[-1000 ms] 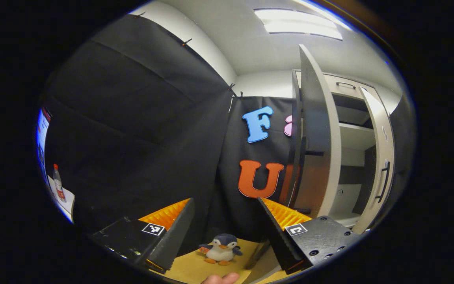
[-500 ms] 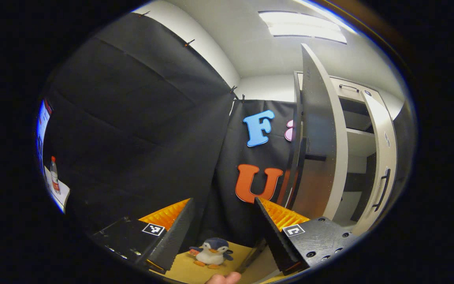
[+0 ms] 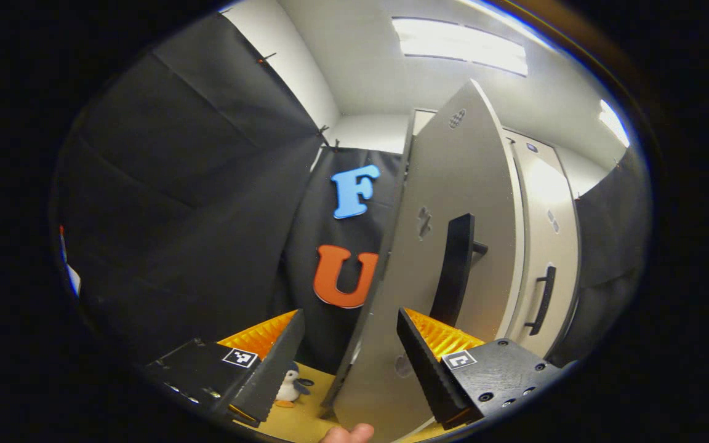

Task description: Grasp the bottle in the cabinet with the left hand and place it on the coaster, then close the right door with the right hand and the left door with the left hand.

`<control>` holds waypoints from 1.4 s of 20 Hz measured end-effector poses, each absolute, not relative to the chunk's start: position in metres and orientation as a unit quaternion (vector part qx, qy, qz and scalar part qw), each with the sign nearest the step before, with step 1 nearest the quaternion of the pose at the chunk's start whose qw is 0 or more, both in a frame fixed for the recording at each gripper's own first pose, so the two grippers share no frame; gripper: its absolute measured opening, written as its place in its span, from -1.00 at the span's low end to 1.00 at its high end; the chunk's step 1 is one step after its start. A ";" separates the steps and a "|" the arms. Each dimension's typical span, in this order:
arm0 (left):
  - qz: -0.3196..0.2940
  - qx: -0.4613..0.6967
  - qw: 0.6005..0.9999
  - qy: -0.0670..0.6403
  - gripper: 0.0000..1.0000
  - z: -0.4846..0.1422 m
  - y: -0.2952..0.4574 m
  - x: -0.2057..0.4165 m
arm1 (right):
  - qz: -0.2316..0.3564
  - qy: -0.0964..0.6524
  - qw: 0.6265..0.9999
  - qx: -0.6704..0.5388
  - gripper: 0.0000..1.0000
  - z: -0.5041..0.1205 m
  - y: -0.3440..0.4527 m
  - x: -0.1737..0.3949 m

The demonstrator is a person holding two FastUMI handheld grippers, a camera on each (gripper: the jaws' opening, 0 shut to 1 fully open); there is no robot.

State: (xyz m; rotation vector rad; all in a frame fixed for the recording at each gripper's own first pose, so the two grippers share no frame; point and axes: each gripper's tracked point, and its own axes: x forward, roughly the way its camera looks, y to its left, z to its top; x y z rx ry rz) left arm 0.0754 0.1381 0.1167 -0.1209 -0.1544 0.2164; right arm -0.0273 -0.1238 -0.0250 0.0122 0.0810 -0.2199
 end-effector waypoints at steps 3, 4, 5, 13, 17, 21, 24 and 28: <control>0.050 -0.054 0.995 -0.064 0.87 0.109 0.094 0.099 | -0.120 0.038 0.992 0.008 0.96 -0.024 -0.129 -0.032; 0.032 -0.045 0.997 -0.063 0.89 0.111 0.082 0.107 | -0.125 0.037 0.992 0.008 0.96 -0.023 -0.132 -0.032; 0.021 -0.037 0.997 -0.061 0.99 0.110 0.074 0.109 | -0.129 0.035 0.991 0.008 0.96 -0.022 -0.134 -0.033; 0.011 -0.024 0.998 -0.054 1.00 0.104 0.057 0.085 | -0.118 0.031 0.992 0.018 0.87 -0.017 -0.125 -0.023; 0.039 -0.037 0.998 -0.022 0.90 0.058 0.059 0.043 | -0.086 0.026 0.996 0.022 0.87 -0.018 -0.103 -0.010; 0.076 -0.042 0.996 0.013 0.91 0.008 0.059 0.007 | -0.057 0.032 0.997 0.029 0.96 -0.022 -0.082 0.000; 0.110 -0.042 0.993 0.023 0.89 -0.024 0.068 -0.014 | -0.049 0.037 0.998 0.025 0.96 -0.025 -0.079 0.004; 0.131 -0.024 0.990 0.041 0.90 -0.047 0.079 -0.036 | -0.044 0.049 0.997 0.026 0.96 -0.032 -0.074 0.003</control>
